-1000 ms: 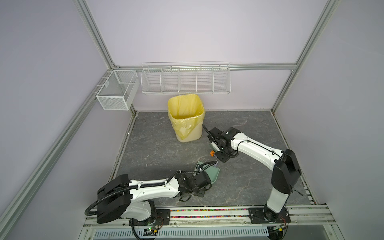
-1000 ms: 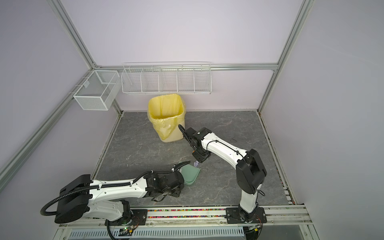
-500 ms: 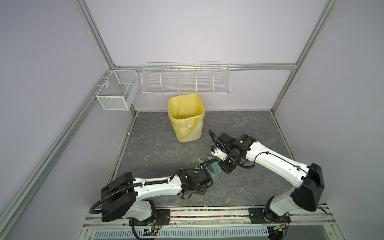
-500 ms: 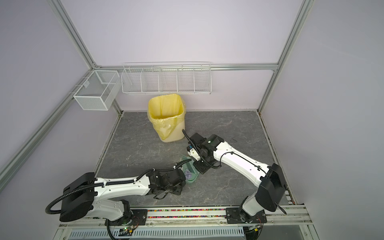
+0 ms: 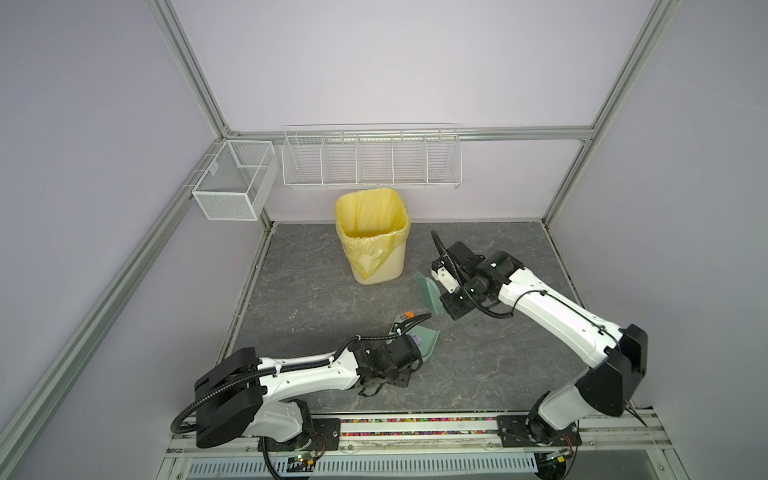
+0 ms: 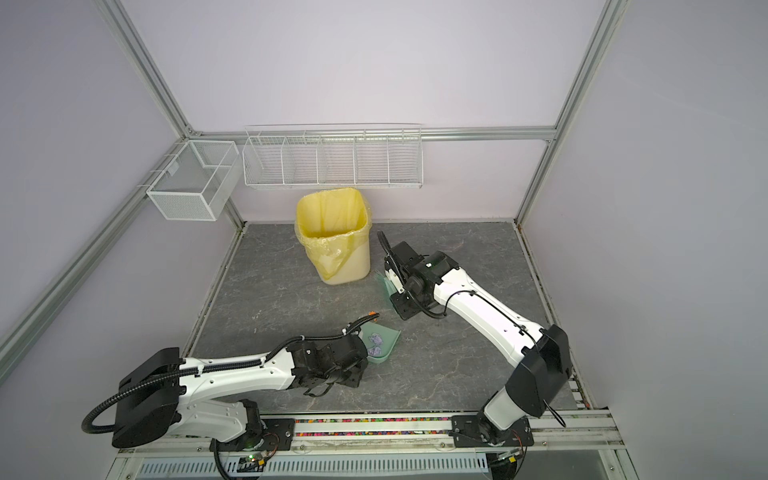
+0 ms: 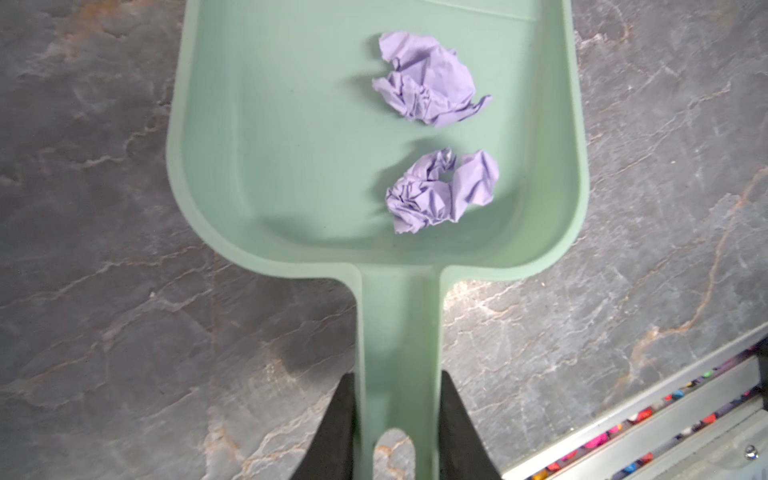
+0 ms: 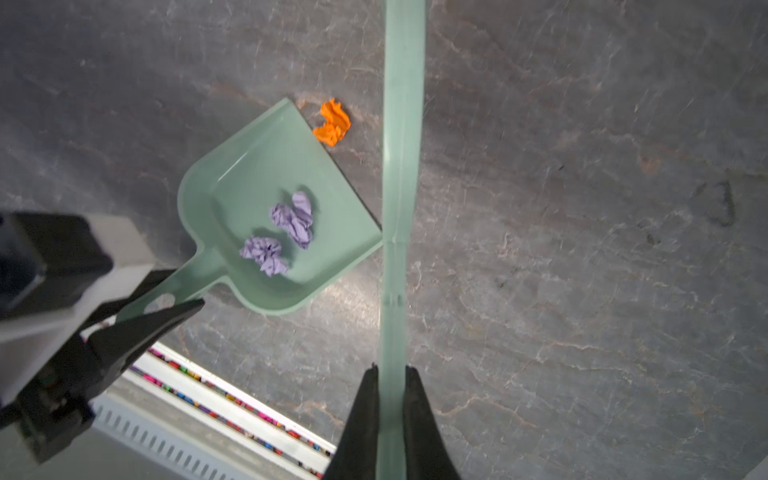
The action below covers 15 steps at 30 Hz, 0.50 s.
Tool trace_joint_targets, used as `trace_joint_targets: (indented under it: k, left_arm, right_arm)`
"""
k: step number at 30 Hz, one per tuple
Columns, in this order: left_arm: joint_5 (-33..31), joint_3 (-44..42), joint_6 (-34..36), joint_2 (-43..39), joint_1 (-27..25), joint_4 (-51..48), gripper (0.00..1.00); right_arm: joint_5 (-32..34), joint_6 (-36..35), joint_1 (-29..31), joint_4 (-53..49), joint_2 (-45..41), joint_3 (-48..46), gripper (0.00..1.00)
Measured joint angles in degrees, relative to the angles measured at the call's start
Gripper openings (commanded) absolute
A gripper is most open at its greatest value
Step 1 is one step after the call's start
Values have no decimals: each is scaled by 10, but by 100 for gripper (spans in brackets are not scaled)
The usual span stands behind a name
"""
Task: Sweep away the paper scraps from the table
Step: 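Sweep the purple and orange scraps into the dustpan with the right brush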
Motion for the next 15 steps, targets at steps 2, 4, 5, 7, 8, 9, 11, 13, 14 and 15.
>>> trace_joint_targets:
  k: [2, 4, 5, 7, 8, 9, 11, 13, 14, 15]
  left_arm:
    - [0, -6, 0, -1, 4, 0, 0]
    - [0, -9, 0, -1, 7, 0, 0]
    - [0, -9, 0, -2, 9, 0, 0]
    - [0, -9, 0, -2, 12, 0, 0]
    - [0, -9, 0, -2, 12, 0, 0]
    - [0, -9, 0, -2, 13, 0, 0]
    - [0, -10, 0, -5, 15, 0, 0]
    - [0, -12, 0, -7, 19, 0, 0]
    - [0, -13, 0, -8, 21, 0, 0]
    - [0, -14, 0, -8, 22, 0, 0]
  right_arm:
    - [11, -5, 0, 12, 39, 24, 7]
    - [15, -9, 0, 20, 76, 45, 7]
    - [15, -10, 0, 24, 94, 54, 7]
    - [13, -12, 1, 33, 116, 60, 7]
    - [11, -12, 2, 33, 124, 60, 7]
    - [10, -12, 3, 33, 127, 59, 7]
    - [9, -12, 10, 35, 125, 52, 7]
    - [4, -12, 23, 41, 115, 37, 7]
    - [-2, -12, 30, 44, 107, 25, 7]
    - [-9, -12, 37, 49, 98, 12, 7]
